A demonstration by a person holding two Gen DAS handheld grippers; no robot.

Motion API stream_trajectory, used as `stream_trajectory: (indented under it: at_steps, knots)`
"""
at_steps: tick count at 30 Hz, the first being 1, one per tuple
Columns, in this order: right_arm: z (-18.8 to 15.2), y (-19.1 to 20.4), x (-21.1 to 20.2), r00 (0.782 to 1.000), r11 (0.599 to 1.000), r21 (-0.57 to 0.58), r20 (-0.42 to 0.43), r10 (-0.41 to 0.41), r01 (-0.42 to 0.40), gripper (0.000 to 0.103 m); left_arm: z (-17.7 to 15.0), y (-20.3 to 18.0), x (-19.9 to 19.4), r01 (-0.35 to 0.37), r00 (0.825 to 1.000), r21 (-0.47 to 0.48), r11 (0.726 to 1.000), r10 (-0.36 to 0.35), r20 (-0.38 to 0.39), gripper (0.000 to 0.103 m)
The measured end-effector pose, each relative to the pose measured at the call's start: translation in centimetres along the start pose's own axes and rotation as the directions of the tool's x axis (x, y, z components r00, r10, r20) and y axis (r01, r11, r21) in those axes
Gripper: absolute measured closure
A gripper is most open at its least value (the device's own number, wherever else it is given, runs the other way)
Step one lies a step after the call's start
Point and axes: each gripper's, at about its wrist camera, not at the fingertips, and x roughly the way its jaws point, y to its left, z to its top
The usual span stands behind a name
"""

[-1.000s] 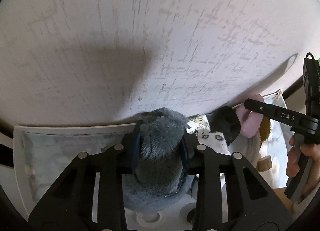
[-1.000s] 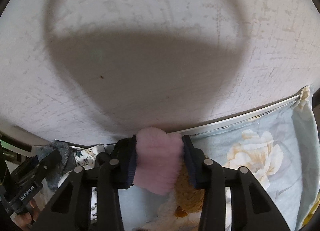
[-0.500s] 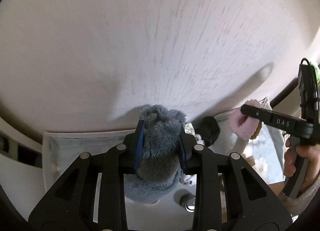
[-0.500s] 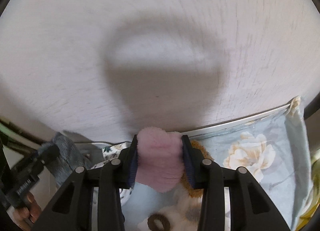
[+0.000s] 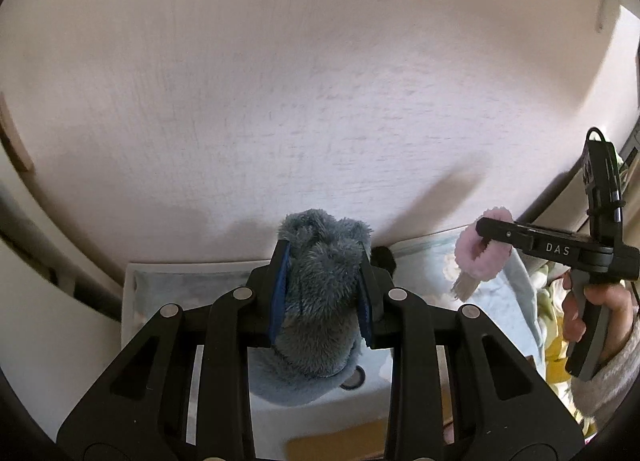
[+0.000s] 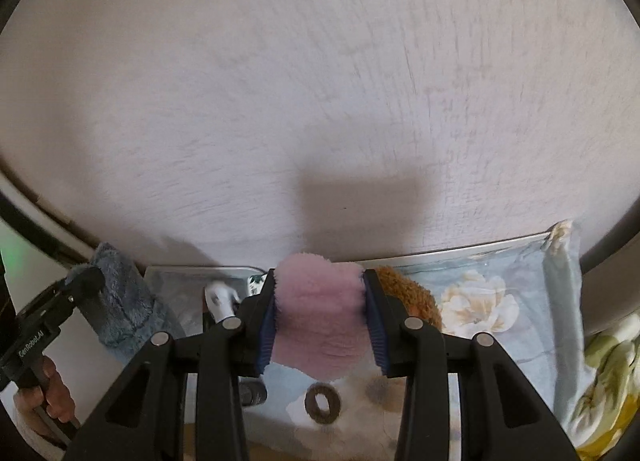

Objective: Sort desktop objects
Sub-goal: 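Carry grey plush and pink piece into the cardboard box and release both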

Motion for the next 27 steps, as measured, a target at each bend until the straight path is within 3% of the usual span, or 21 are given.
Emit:
stream_trajectory:
  at_steps: [2,5,11,14,22,27]
  knots:
    - [-1.2,0.5,-1.6,1.000,1.000,-0.022,0.007,0.002,-0.001,0.067,0.2,-1.6,-1.2,-0.004,1.000,0.006,1.000,0.004,0.012,0.077]
    - [-0.2,3.0,-1.5,1.000,0.999,-0.040,0.013,0.019,-0.019,0.067,-0.2,-3.1,-2.6,-0.007,1.000,0.009,1.000,0.007,0.020,0.077]
    - [1.0,2.9,-5.1,0.999,0.993,-0.112,0.024,0.045,-0.042,0.067,-1.0,-4.2,-7.2,-0.012,0.999,0.042,0.999,0.010,0.036,0.077]
    - [0.6,6.0,-6.8,0.997,0.986,-0.154,0.026,0.066,-0.061,0.067,-1.6,-5.2,-8.8,-0.006,0.999,0.059,0.998,0.004,0.041,0.077]
    - [-3.2,7.2,-12.0,0.992,0.956,-0.263,-0.014,0.127,-0.127,0.067,-5.1,-8.0,-12.6,0.019,1.000,0.101,0.995,-0.022,0.022,0.077]
    - [-5.8,7.3,-14.2,0.986,0.940,-0.298,-0.059,0.153,-0.164,0.067,-9.0,-9.3,-13.3,0.042,0.998,0.102,0.994,-0.038,-0.040,0.077]
